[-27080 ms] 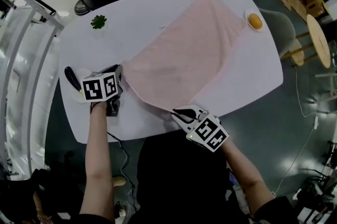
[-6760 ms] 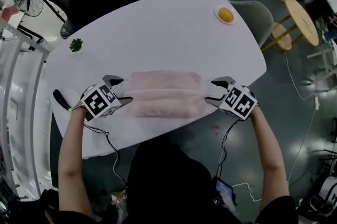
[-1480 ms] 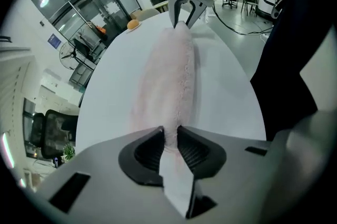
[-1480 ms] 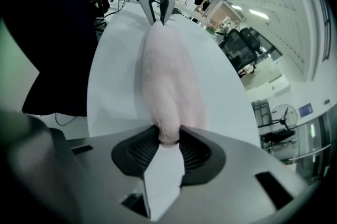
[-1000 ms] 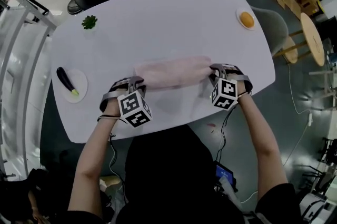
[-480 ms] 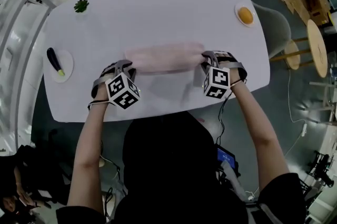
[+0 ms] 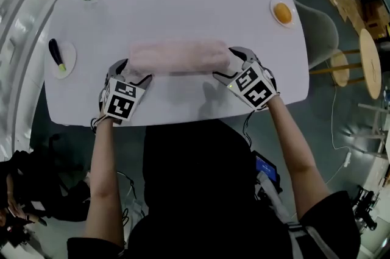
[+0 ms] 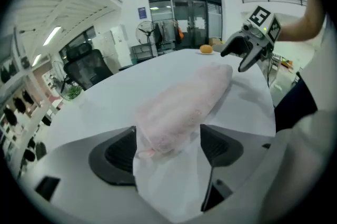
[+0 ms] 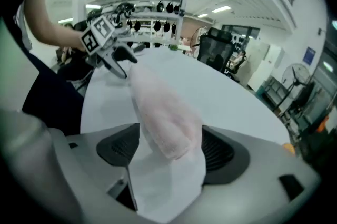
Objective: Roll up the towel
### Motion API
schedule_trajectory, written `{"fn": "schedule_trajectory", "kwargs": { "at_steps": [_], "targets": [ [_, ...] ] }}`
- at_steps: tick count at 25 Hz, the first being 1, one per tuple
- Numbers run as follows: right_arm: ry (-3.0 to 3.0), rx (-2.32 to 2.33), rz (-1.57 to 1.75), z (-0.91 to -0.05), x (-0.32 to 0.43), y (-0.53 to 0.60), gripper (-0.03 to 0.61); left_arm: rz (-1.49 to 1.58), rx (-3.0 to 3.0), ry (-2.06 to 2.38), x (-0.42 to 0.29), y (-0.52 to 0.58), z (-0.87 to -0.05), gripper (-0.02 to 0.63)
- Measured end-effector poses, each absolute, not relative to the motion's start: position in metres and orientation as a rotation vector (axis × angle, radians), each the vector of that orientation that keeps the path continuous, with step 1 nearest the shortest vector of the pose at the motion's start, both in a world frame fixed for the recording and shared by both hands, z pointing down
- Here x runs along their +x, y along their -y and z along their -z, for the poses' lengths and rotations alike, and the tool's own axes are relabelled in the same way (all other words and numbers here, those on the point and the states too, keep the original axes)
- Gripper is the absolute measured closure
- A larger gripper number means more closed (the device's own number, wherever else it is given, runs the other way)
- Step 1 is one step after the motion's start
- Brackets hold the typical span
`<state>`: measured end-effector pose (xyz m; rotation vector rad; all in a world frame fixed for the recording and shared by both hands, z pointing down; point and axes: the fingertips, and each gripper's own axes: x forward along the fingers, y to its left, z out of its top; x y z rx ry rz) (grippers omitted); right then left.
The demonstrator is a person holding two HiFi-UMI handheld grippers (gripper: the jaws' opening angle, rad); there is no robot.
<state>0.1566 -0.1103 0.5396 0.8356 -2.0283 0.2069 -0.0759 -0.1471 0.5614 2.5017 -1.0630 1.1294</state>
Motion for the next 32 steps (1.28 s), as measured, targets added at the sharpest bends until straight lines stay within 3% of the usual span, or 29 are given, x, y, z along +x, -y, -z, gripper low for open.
{"fn": "schedule_trajectory", "kwargs": {
  "at_steps": [4, 8, 10, 15, 18, 21, 26, 32],
  "targets": [
    [2.247, 0.956, -0.337, -0.489, 0.14, 0.113, 0.195, -0.827, 2.416, 1.217, -0.084, 0.147, -0.523, 0.222],
    [2.445, 1.053, -0.407, -0.444, 0.12, 0.123, 0.288, -0.512, 2.403, 1.272, -0.078, 0.149, -0.473, 0.239],
    [2.497, 1.089, -0.392, -0.43, 0.109, 0.129, 0.338, -0.387, 2.406, 1.297, -0.076, 0.15, -0.453, 0.325],
    [2.571, 1.103, -0.392, -0.415, 0.09, 0.133, 0.461, -0.194, 2.443, 1.38, -0.07, 0.147, -0.414, 0.466],
    [2.589, 1.115, -0.362, -0.408, 0.085, 0.129, 0.519, -0.135, 2.469, 1.403, -0.066, 0.141, -0.4, 0.536],
    [2.605, 1.138, -0.315, -0.4, 0.086, 0.125, 0.569, -0.051, 2.505, 1.364, -0.057, 0.132, -0.387, 0.559],
    [2.654, 1.181, -0.249, -0.4, 0.095, 0.11, 0.569, 0.013, 2.536, 1.385, -0.05, 0.119, -0.382, 0.6],
    [2.575, 1.317, -0.26, -0.42, 0.128, 0.097, 0.57, -0.067, 2.506, 1.46, -0.053, 0.106, -0.399, 0.6]
  ]
}}
